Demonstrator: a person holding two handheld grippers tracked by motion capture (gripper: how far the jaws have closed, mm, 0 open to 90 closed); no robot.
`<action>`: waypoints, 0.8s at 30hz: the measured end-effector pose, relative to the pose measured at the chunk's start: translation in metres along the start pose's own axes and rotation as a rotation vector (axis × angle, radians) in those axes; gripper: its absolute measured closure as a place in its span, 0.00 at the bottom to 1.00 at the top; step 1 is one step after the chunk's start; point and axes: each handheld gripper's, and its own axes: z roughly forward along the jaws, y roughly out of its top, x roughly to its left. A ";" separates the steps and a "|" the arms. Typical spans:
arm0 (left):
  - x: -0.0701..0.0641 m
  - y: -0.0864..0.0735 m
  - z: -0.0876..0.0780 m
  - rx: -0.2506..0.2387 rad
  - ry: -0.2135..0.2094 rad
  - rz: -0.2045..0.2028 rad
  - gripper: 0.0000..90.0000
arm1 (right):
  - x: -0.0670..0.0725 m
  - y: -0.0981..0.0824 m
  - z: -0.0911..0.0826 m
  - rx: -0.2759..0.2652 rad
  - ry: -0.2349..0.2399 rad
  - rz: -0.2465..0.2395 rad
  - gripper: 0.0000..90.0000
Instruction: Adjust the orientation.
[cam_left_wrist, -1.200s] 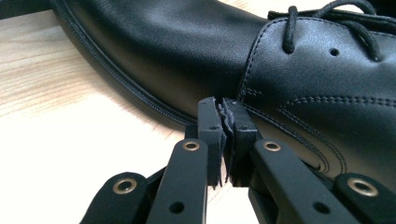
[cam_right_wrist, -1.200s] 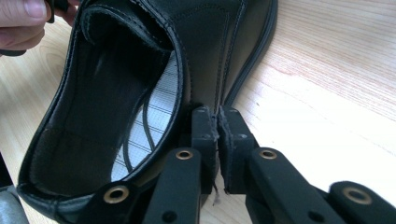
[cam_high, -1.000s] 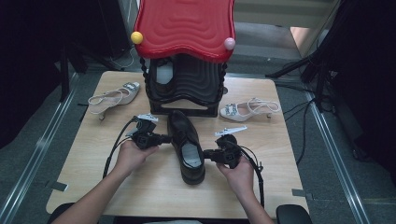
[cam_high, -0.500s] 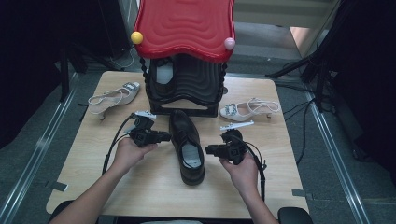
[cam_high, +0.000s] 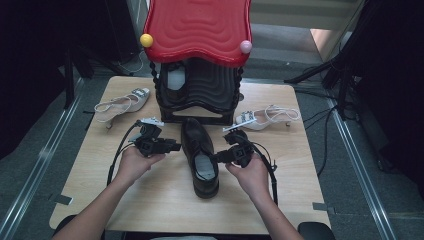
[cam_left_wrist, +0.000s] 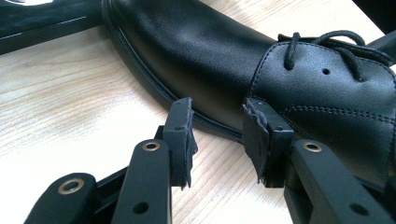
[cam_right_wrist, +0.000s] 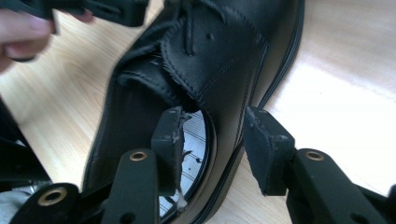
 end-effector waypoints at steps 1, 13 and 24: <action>0.000 0.000 0.000 -0.002 0.001 0.000 0.70 | 0.000 0.002 0.004 0.018 -0.008 0.004 0.65; 0.000 0.000 0.000 -0.010 0.010 0.005 0.68 | -0.002 0.010 0.030 0.129 -0.074 0.003 0.68; 0.000 0.000 -0.001 -0.010 0.019 0.017 0.69 | -0.009 -0.003 0.048 0.179 -0.070 0.080 0.65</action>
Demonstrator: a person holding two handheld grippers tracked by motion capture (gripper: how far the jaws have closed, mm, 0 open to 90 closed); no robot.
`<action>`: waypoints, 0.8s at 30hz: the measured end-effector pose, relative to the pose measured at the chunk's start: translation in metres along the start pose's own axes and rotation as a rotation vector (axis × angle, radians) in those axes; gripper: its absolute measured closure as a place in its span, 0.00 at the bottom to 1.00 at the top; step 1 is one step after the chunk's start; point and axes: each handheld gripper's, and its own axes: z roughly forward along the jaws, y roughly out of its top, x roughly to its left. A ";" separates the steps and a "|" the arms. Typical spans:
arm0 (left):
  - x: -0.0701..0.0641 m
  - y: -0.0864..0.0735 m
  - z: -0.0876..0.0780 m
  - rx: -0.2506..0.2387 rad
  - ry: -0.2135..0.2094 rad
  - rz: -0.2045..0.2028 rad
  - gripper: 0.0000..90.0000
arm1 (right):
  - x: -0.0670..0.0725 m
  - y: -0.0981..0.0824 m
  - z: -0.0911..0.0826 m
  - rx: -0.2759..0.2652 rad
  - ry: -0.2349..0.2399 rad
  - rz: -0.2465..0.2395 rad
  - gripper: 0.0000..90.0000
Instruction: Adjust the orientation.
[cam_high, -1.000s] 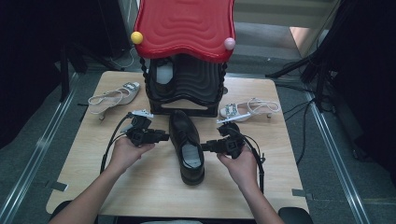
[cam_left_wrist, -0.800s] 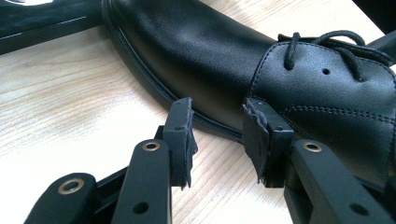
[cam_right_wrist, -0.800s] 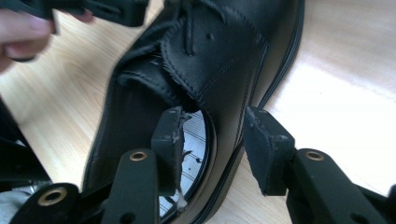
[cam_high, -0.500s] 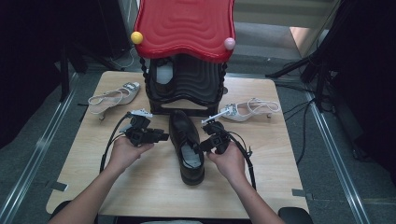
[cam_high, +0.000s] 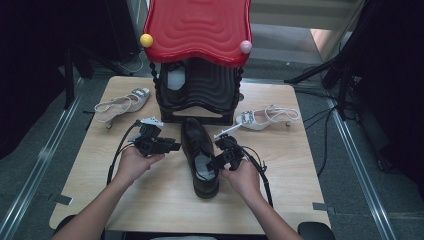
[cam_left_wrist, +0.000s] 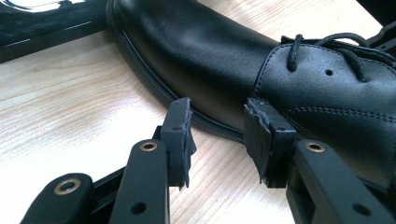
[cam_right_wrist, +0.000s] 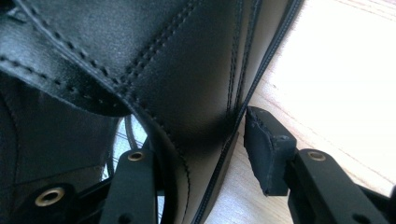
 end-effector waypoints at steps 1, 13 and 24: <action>-0.001 0.000 0.000 -0.004 0.000 -0.001 0.69 | 0.000 0.000 0.000 0.003 0.003 -0.004 0.65; -0.001 0.001 -0.002 -0.022 0.009 0.009 0.69 | 0.001 0.000 0.000 -0.007 -0.005 -0.041 0.65; -0.002 0.003 -0.005 -0.031 0.026 0.027 0.69 | 0.007 0.011 -0.015 -0.010 -0.027 -0.052 0.71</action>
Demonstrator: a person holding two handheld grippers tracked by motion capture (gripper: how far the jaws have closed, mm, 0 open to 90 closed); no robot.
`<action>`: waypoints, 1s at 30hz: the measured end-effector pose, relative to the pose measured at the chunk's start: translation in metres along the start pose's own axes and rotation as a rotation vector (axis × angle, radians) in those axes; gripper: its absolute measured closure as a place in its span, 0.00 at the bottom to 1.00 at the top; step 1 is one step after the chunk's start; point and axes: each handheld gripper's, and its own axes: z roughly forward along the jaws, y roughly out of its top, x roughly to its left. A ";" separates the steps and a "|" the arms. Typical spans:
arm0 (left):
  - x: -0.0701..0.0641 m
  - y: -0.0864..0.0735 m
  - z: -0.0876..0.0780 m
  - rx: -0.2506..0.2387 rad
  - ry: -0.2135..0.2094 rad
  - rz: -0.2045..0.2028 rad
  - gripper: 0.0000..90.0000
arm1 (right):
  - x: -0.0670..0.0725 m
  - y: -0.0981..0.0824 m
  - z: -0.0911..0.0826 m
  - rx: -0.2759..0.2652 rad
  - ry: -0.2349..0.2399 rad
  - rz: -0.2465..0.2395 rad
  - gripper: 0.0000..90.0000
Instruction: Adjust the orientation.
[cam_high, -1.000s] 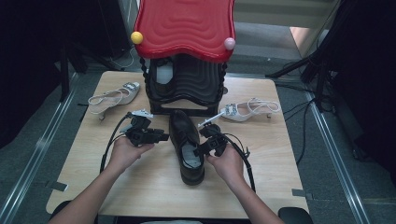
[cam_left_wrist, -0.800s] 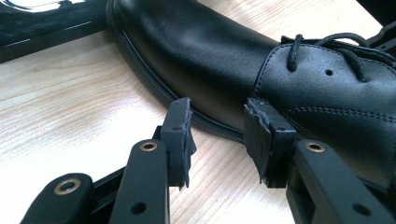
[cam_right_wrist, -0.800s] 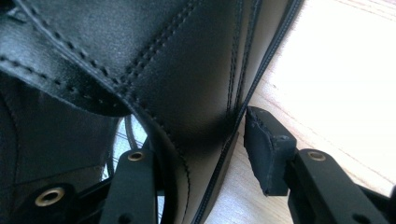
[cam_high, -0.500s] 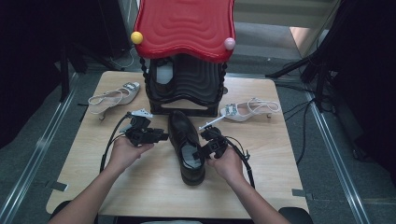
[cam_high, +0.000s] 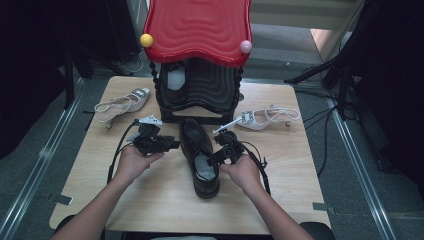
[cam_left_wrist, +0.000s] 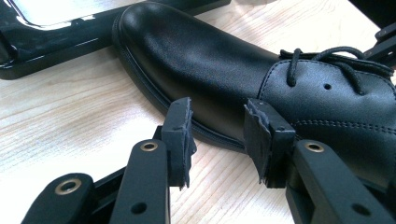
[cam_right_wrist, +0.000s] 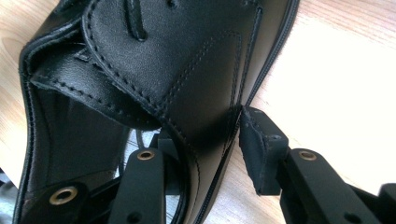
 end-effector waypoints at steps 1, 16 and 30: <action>-0.001 0.000 0.000 -0.003 0.006 0.004 0.69 | 0.000 0.001 0.000 0.007 0.004 0.000 0.71; -0.004 0.022 -0.027 -0.025 -0.016 0.013 0.63 | -0.004 0.006 -0.001 0.023 -0.008 0.021 0.90; -0.001 0.053 -0.058 -0.052 -0.014 0.038 0.55 | -0.008 0.007 -0.005 0.025 -0.001 0.055 0.96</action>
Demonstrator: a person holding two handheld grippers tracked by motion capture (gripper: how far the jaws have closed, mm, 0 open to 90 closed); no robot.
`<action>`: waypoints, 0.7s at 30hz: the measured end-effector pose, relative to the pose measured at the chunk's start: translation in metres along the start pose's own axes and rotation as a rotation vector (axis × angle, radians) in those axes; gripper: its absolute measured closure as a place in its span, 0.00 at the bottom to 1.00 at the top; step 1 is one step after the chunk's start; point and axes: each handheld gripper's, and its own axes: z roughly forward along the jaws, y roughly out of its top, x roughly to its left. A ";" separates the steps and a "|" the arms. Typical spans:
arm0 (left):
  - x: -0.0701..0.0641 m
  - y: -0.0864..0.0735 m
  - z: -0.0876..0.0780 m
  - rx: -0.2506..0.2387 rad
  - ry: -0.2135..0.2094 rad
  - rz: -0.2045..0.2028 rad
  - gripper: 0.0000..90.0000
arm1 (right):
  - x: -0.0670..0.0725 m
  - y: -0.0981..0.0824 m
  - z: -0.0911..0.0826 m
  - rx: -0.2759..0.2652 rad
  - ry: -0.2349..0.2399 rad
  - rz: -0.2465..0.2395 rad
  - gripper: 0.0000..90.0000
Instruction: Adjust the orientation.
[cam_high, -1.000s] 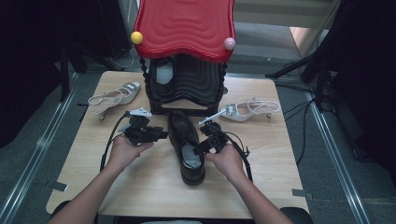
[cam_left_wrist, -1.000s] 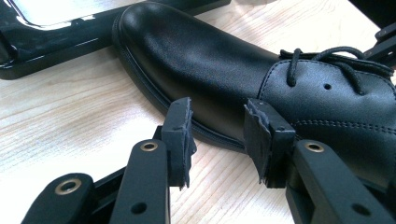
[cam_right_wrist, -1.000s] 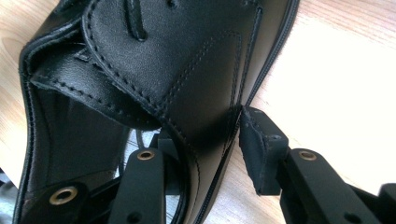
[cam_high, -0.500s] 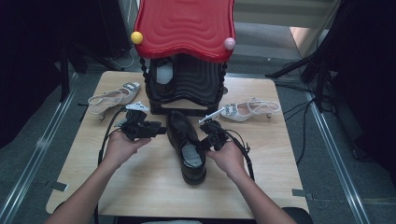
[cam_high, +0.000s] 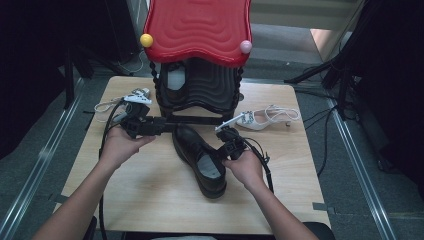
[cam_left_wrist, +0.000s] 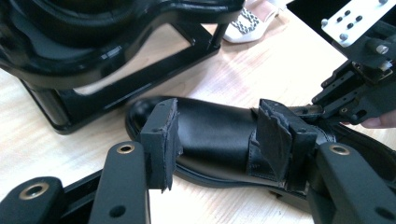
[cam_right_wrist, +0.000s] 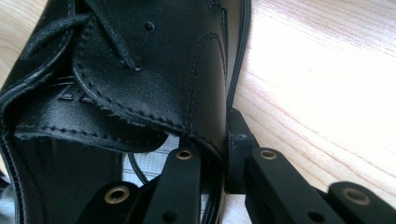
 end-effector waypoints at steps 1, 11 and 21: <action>0.001 0.001 -0.001 -0.006 0.003 0.002 0.55 | -0.001 0.000 -0.001 0.002 0.004 -0.005 0.97; 0.006 0.019 -0.017 -0.020 -0.005 0.023 0.65 | -0.003 -0.002 -0.011 -0.010 0.034 0.011 0.97; 0.004 0.043 -0.029 -0.045 -0.005 0.074 0.96 | -0.008 -0.009 -0.027 -0.026 0.049 0.029 0.97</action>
